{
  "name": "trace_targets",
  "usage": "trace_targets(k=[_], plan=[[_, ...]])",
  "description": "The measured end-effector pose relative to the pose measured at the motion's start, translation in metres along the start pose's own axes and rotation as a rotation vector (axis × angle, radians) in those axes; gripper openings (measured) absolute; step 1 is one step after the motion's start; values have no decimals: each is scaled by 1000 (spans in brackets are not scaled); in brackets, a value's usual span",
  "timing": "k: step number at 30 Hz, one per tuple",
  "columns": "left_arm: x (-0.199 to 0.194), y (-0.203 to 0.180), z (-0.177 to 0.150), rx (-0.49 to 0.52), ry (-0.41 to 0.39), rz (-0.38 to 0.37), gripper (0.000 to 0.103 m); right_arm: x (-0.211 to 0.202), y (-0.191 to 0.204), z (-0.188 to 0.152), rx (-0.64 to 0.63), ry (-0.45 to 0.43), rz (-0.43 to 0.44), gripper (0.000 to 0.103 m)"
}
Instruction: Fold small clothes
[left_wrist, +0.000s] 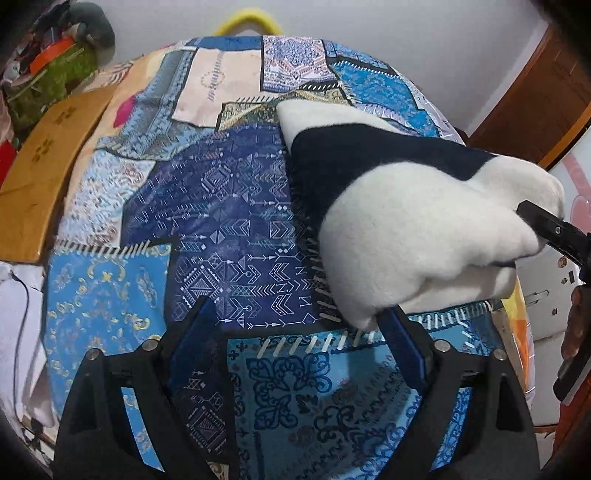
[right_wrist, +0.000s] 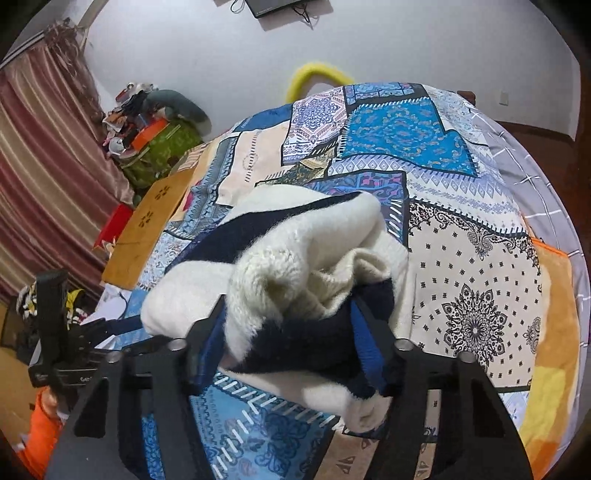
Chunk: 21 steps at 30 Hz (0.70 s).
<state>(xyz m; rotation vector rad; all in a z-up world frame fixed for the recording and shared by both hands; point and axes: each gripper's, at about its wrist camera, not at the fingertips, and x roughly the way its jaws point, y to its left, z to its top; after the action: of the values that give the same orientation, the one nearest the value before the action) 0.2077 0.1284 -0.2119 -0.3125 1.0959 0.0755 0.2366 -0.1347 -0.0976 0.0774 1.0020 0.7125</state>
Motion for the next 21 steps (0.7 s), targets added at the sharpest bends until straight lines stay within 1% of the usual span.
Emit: trace_targets(k=[1,2,3,6,9,13,17,21], plan=[[1,2,-1,-2,-3,3,97,-1,0,-1,-8,-7,-3,48],[2,4,-1,0,-8,5,99,-1,0,-2,-13,-13,-5,45],[3,6,0,5,-11,6,100,-3,1,-2,-24,-19,-9,41],[6,11,-2,7,-7,4,101,-11,4,0,-54,-47,-13,33],[7,9,-3,20,-6,21,101,-22,16,3,-110,-87,-25,29],[7,7,-3,37,-9,45,101,-35,30,2,-173,-130,-37,28],[8,8,-5,39,-4,48,101,-36,24,-10,-172,-122,-48,27],[9,10,-6,35,0,42,101,-28,-1,-25,-98,-71,-47,23]])
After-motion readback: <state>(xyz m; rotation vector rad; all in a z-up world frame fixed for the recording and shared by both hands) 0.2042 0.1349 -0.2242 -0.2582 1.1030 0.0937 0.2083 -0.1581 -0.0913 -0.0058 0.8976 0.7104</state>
